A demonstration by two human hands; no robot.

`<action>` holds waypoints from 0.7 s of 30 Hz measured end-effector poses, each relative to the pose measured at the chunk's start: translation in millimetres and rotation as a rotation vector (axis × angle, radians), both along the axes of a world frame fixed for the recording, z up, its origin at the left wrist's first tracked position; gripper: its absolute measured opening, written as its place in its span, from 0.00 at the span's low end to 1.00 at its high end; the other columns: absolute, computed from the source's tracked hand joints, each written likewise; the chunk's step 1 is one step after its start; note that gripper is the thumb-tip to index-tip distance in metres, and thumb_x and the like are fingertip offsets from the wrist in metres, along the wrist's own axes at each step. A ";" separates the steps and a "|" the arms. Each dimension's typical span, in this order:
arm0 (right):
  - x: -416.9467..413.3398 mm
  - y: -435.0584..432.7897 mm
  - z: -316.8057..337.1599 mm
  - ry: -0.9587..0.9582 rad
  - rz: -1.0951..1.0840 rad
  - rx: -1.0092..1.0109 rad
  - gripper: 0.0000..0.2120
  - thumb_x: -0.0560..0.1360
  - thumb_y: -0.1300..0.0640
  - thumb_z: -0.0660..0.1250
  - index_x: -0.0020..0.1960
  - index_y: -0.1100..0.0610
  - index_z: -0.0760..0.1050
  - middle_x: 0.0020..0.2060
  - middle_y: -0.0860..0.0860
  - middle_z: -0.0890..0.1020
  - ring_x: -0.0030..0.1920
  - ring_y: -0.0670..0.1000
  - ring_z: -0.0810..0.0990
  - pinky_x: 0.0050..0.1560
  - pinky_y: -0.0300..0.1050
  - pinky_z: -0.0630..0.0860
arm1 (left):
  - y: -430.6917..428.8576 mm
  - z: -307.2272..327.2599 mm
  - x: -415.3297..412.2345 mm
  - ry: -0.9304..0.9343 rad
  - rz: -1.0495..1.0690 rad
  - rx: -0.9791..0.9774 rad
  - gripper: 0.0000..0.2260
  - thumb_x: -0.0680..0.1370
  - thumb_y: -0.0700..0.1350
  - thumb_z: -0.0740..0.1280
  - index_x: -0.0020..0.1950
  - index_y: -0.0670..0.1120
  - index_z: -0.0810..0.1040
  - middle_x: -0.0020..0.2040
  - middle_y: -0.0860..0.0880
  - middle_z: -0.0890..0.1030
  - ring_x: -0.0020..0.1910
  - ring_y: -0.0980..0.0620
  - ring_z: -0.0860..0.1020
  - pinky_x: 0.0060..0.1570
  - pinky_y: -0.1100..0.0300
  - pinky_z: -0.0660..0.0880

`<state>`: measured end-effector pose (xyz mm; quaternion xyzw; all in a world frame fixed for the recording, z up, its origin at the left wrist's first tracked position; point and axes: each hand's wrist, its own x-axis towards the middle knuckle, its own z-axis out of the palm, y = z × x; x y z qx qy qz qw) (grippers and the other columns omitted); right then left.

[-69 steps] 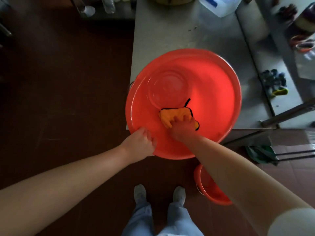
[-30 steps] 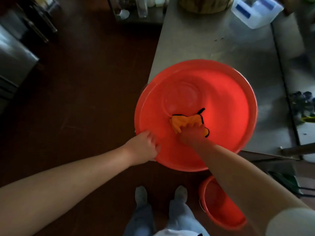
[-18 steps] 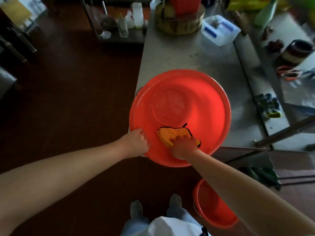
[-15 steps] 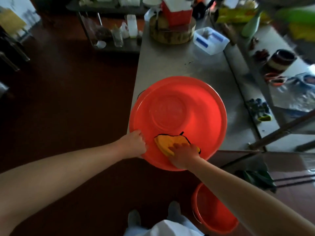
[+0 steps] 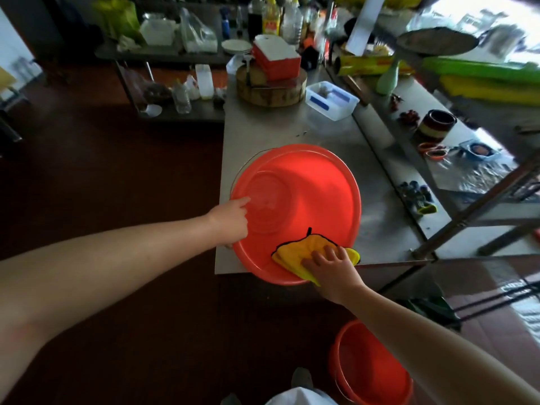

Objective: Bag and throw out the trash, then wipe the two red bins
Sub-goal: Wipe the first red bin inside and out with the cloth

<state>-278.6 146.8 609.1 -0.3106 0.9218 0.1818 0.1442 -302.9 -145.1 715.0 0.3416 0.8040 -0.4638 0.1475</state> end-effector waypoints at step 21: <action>-22.8 -48.8 -2.3 -0.015 -0.007 -0.053 0.34 0.73 0.41 0.71 0.74 0.48 0.62 0.63 0.54 0.75 0.62 0.62 0.75 0.62 0.57 0.71 | 26.8 -101.5 37.4 0.082 0.218 0.553 0.16 0.82 0.46 0.57 0.64 0.48 0.79 0.61 0.48 0.82 0.60 0.45 0.79 0.67 0.49 0.70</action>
